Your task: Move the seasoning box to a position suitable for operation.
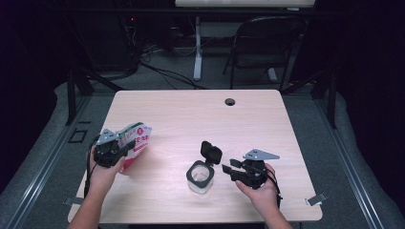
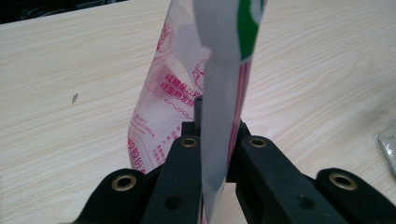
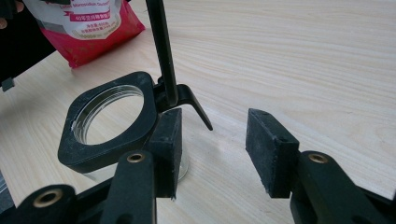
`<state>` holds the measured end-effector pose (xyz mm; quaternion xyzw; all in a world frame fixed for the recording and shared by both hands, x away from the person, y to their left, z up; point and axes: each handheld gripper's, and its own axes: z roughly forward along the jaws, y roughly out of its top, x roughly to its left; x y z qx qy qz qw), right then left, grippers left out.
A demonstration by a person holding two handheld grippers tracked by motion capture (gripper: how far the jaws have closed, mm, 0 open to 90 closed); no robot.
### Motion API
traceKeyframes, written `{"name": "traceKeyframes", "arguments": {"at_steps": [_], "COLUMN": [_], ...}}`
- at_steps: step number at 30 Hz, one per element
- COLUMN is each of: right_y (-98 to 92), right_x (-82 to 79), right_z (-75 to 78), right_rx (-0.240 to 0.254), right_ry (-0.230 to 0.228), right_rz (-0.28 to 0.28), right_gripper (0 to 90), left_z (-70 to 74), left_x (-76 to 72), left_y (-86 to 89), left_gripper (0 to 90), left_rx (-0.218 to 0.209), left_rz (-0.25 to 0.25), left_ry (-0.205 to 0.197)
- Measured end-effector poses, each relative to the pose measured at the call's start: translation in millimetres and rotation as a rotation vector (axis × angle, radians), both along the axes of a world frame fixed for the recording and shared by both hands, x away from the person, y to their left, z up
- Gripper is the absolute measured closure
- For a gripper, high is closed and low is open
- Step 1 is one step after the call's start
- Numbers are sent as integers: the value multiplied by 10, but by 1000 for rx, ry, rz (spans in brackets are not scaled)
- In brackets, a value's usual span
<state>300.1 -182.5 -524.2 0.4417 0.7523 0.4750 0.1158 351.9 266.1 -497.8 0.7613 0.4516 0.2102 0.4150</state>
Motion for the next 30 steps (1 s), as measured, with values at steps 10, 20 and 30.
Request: {"name": "traceKeyframes", "arguments": {"at_steps": [10, 20, 30], "right_y": [-10, -16, -17], "right_x": [5, 11, 2], "right_z": [0, -7, 13], "right_rx": [0, -4, -3], "right_ry": [2, 2, -6], "right_rz": [1, -1, 0], "right_gripper": [564, 564, 559], "left_z": [117, 278, 422], "left_x": [-42, -123, -205], "left_y": [53, 63, -77], "left_gripper": [900, 900, 900], "left_rx": [14, -7, -32], "left_rz": [9, -9, -70], "left_ry": [-33, -82, -106]}}
